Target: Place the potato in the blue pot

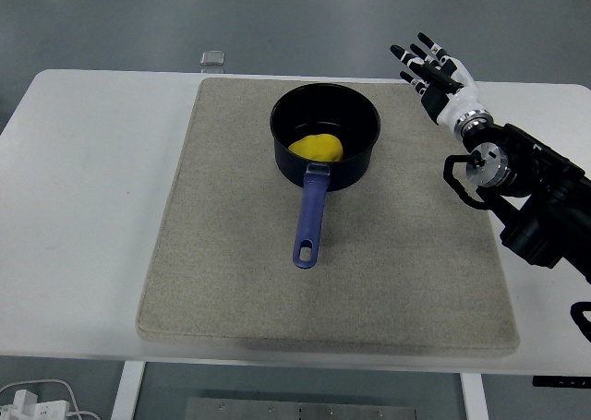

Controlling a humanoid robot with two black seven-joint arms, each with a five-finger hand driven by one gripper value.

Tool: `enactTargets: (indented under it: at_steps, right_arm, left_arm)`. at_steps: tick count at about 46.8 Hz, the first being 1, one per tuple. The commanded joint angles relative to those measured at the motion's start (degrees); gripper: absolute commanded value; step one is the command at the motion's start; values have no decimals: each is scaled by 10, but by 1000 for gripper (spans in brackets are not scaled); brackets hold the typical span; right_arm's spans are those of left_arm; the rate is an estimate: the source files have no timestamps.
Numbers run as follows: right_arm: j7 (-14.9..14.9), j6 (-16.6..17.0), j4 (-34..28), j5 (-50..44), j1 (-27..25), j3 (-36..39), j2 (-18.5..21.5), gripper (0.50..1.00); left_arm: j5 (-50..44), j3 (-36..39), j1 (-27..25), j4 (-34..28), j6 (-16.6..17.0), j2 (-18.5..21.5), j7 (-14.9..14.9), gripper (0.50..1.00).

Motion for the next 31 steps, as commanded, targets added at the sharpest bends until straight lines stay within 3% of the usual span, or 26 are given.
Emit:
enactTargets:
  at_steps: [1,9,19,31]
  right_arm:
    - [0,-27,-2,23,16,11,-3,930]
    - [9,-54,-16,51,23,65,-8,930]
    - [11,-51,-17,51,18,86,-12,930]
    - [71,-51,-17,44,13,85,-11,930]
  left_arm:
    - [0,0,0,-1,-1,0,-1,992]
    - [0,1,0,-1,-1,0,0,992]
    - [0,1,0,-1,0,0,0,994]
    - [0,1,0,-2,0,0,0,992]
